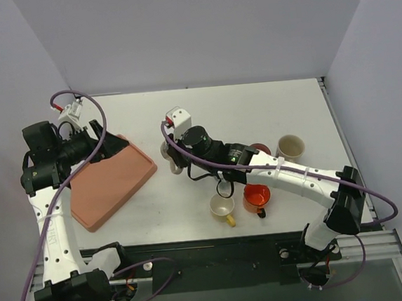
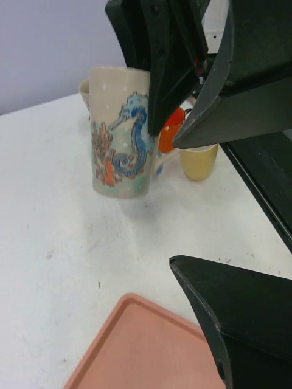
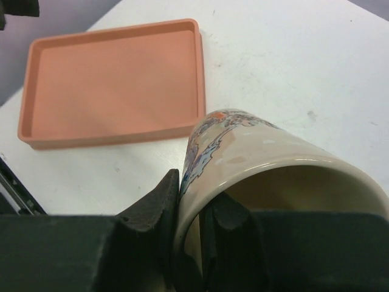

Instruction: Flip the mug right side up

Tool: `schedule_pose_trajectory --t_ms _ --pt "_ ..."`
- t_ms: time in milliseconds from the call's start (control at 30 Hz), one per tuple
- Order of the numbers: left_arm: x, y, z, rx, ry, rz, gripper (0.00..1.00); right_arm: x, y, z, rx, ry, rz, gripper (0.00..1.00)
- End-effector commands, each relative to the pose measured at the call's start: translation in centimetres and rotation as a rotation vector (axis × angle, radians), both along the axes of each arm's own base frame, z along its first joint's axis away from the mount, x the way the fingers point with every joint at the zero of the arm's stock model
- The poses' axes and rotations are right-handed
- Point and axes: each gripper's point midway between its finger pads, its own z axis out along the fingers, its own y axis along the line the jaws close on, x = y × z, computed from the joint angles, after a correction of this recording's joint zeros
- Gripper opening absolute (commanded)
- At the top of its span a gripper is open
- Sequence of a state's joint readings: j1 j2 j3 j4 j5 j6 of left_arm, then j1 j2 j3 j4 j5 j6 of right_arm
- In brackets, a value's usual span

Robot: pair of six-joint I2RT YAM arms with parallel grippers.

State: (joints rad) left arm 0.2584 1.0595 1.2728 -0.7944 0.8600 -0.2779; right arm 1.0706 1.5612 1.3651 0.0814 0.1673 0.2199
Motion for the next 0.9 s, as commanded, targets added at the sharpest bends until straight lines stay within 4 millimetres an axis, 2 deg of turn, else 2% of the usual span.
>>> schedule_pose_trajectory --t_ms 0,33,67,100,133,167,233,333,367,400,433,467,533,633,700,733,867 --pt "0.2 2.2 -1.0 0.17 -0.032 0.054 0.81 -1.8 -3.9 10.8 0.017 -0.139 0.037 0.0" --pt "0.2 2.3 -1.0 0.202 -0.052 0.044 0.81 -2.3 -4.6 11.2 -0.024 -0.146 0.051 0.0" --pt "0.2 2.8 -1.2 0.231 -0.053 0.058 0.81 -3.1 -6.2 10.2 -0.099 -0.117 0.05 0.0" --pt "0.2 3.3 -1.4 0.278 -0.066 0.069 0.81 -3.7 -7.5 10.6 -0.132 -0.118 0.055 0.0" --pt "0.2 3.6 -1.5 0.301 -0.074 0.073 0.81 -4.5 -9.2 8.9 -0.222 -0.07 0.063 0.0" --pt "0.2 4.1 -1.7 0.336 -0.081 0.091 0.82 -5.1 -10.5 9.3 -0.235 -0.062 0.057 0.0" --pt "0.2 4.9 -2.2 0.4 -0.096 0.097 0.82 -6.8 -14.7 6.5 -0.389 0.033 0.028 0.0" --pt "0.2 5.3 -3.0 0.435 -0.094 0.093 0.82 -7.6 -19.9 4.3 -0.508 0.091 -0.108 0.0" --pt "0.2 5.4 -3.4 0.44 -0.088 0.089 0.82 -8.1 -22.3 3.0 -0.559 0.127 -0.168 0.0" --pt "0.2 5.3 -3.6 0.441 -0.087 0.081 0.82 -8.3 -23.4 2.5 -0.573 0.143 -0.201 0.0" --pt "0.3 5.2 -4.1 0.438 -0.078 0.075 0.82 -8.9 -25.0 1.1 -0.599 0.189 -0.243 0.0" --pt "0.3 5.2 -4.4 0.436 -0.074 0.072 0.82 -8.7 -26.3 0.4 -0.599 0.214 -0.294 0.0" --pt "0.4 5.2 -5.0 0.431 -0.065 0.069 0.82 -8.9 -28.9 -2.3 -0.621 0.284 -0.401 0.0" --pt "0.7 5.2 -5.6 0.421 -0.063 0.071 0.82 -9.7 -31.6 -5.3 -0.616 0.334 -0.515 0.0" --pt "0.8 5.1 -5.9 0.417 -0.061 0.063 0.82 -10.0 -32.5 -7.0 -0.574 0.366 -0.559 0.0" --pt "0.9 5.0 -6.1 0.413 -0.056 0.056 0.82 -10.5 -33.0 -8.6 -0.57 0.398 -0.563 0.0" --pt "1.1 4.9 -6.3 0.41 -0.062 0.051 0.82 -9.9 -32.3 -12.9 -0.421 0.471 -0.611 0.0"
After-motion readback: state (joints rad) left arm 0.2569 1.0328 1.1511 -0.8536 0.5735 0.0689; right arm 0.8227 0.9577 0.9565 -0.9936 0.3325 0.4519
